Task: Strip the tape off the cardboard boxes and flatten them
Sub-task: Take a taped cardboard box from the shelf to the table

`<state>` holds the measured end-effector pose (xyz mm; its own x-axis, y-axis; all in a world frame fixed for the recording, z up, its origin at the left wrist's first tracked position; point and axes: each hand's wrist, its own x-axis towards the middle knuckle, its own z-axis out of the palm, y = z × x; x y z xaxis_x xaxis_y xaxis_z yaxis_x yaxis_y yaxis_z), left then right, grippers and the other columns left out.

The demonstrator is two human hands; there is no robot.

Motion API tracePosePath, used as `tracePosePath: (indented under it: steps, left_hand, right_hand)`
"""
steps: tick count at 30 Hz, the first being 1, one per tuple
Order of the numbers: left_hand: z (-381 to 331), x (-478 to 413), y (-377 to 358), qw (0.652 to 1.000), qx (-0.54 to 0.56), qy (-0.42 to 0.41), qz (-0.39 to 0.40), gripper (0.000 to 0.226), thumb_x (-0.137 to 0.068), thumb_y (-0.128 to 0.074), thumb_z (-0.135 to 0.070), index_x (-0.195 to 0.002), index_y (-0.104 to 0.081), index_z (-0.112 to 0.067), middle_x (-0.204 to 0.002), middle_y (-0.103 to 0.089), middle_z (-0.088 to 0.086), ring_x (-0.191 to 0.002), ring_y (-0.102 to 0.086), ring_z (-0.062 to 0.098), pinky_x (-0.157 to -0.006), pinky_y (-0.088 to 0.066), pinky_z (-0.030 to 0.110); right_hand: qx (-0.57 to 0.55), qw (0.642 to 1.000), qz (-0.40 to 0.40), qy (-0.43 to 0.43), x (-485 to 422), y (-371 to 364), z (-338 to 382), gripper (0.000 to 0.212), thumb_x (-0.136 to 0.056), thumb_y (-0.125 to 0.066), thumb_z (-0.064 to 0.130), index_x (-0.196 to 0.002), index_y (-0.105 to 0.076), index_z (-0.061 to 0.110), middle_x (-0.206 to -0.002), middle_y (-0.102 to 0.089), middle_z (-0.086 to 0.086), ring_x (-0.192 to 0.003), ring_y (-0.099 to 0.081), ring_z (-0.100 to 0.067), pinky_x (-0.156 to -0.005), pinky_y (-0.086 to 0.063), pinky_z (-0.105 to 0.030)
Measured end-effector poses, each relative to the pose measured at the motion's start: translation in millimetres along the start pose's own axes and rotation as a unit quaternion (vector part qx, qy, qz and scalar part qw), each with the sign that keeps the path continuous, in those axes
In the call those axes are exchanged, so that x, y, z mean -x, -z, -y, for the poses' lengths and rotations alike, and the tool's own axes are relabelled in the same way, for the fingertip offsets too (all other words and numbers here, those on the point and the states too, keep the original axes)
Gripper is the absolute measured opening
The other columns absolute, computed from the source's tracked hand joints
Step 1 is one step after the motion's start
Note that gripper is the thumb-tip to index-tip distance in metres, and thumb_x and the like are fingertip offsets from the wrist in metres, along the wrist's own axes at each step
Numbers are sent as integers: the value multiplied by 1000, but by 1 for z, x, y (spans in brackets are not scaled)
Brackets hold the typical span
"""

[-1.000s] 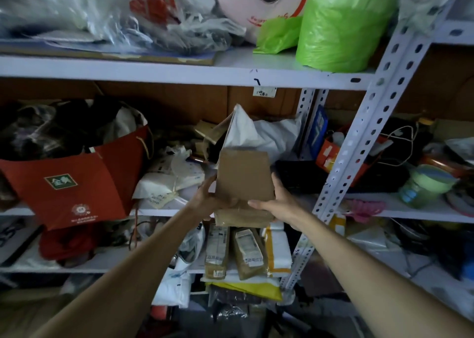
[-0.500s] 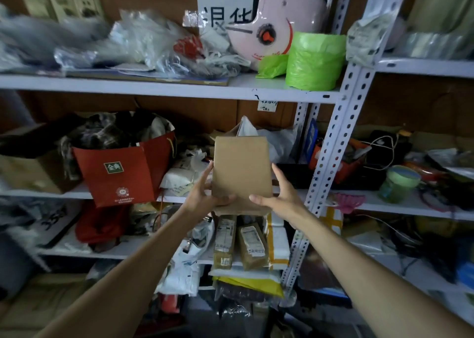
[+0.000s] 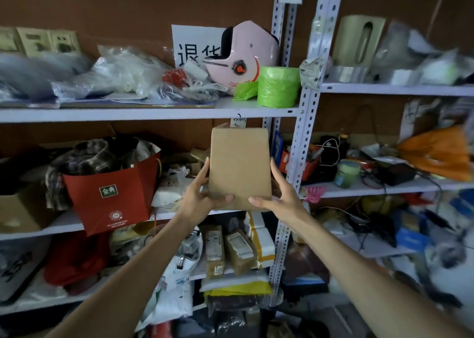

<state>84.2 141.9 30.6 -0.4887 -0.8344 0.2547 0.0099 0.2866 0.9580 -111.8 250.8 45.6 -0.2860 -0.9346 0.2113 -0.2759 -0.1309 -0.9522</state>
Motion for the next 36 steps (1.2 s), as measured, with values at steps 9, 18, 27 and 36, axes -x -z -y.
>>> tracePosePath:
  steps: [9,18,27,36]
  left_hand:
    - [-23,29,-25,973,64,-38,219,108,-73,-82,-7,-152,-18,-42,-133,-46,-16,-115,-54,8,-84,-57,29]
    - [-87,144,-145,898,154,-57,408,105,-74,-81,0,-156,-22,-30,-144,-49,-9,-131,-45,9,-84,-50,13]
    - [-163,372,-270,770,161,-85,611,105,-71,-86,-9,-151,-26,-42,-127,-54,-14,-118,-54,10,-78,-55,20]
    - [-220,645,-324,580,214,-103,779,103,-72,-85,-7,-149,-28,-42,-129,-59,-8,-118,-57,3,-74,-51,12]
  right_hand:
    - [40,974,-221,-26,111,-16,25,106,-72,-84,18,-150,-16,43,-152,-32,11,-129,-37,-2,-79,-44,-4]
    - [80,905,-416,-35,310,18,80,100,-75,-77,-2,-151,-21,28,-142,-48,2,-114,-56,2,-80,-52,-14]
    - [148,760,-626,-92,601,-5,148,109,-70,-85,16,-149,-16,46,-134,-56,7,-121,-54,-18,-95,-52,-43]
    - [157,566,-799,-132,850,-102,209,106,-70,-83,6,-148,-23,43,-136,-53,1,-120,-56,-22,-90,-55,-42]
